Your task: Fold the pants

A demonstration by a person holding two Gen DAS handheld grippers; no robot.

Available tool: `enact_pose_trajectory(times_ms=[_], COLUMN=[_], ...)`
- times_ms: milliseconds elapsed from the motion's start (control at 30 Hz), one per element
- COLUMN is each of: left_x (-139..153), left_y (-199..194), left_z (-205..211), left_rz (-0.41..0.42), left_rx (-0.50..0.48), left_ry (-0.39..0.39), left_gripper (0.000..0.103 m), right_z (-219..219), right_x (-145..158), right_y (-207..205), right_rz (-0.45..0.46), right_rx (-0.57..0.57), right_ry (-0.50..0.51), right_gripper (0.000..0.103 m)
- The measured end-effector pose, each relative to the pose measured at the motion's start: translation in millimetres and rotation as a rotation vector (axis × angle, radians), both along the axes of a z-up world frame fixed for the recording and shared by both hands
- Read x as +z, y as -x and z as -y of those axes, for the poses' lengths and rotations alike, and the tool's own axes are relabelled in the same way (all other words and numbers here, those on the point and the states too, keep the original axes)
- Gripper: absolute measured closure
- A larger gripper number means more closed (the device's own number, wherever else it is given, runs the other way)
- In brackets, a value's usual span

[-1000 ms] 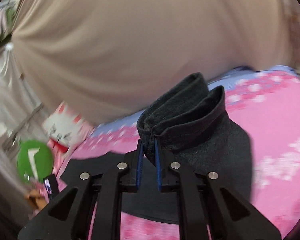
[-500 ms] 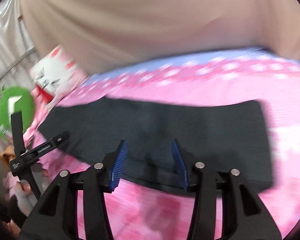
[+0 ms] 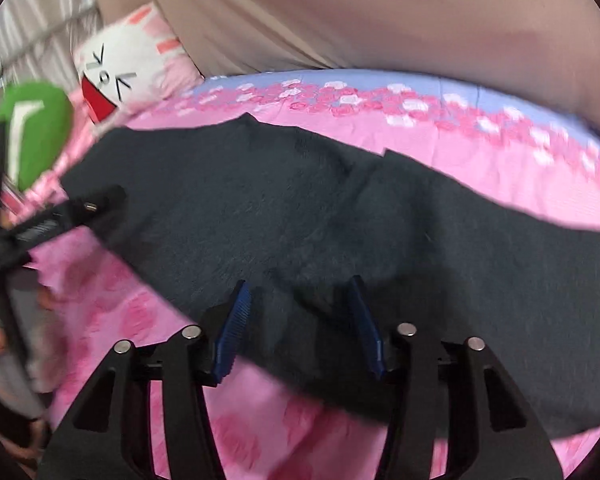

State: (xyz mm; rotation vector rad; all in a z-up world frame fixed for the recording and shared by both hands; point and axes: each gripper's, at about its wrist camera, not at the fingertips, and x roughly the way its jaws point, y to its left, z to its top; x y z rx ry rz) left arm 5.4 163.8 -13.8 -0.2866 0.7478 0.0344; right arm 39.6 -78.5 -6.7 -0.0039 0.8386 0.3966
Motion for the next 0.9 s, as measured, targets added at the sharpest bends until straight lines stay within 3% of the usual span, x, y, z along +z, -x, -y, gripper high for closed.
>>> enact_pose_trajectory(times_ms=[33, 100, 233, 367, 467, 500, 600, 633, 700, 767, 900], left_x=[0, -1, -1, -3, -2, -1, -3, -4, -4, -3, -3], left_y=[0, 0, -1, -1, 1, 3, 2, 1, 0, 1, 0], left_z=[-1, -3, -7, -11, -14, -17, -22, -23, -23, -20, -16], left_rz=[-0.001, 0.0, 0.001, -0.003, 0.007, 0.014, 0.016, 0.014, 0.013, 0.014, 0.006], left_rx=[0.0, -0.001, -0.001, 0.002, 0.006, 0.01, 0.019, 0.02, 0.022, 0.022, 0.027], left_ry=[0.006, 0.021, 0.051, 0.078, 0.095, 0.109, 0.152, 0.16, 0.159, 0.145, 0.114], left_gripper=[0.011, 0.011, 0.011, 0.011, 0.011, 0.011, 0.011, 0.011, 0.011, 0.011, 0.011], right_z=[3, 11, -3, -24, 1, 15, 90, 114, 168, 206, 213], right_x=[0, 8, 43, -1, 8, 17, 39, 40, 30, 8, -27], right_y=[-6, -9, 5, -5, 18, 27, 62, 70, 83, 86, 74], right_rz=[0.0, -0.012, 0.053, -0.093, -0.033, -0.001, 0.11, 0.123, 0.079, -0.012, -0.119], right_rx=[-0.022, -0.038, 0.017, 0.064, 0.004, -0.034, -0.241, -0.319, -0.475, -0.582, -0.554], right_ry=[0.014, -0.047, -0.091, -0.083, -0.169, -0.19, -0.225, -0.218, -0.231, -0.321, -0.476], right_gripper=[0.084, 0.095, 0.094, 0.085, 0.085, 0.081, 0.042, 0.035, 0.034, 0.034, 0.033])
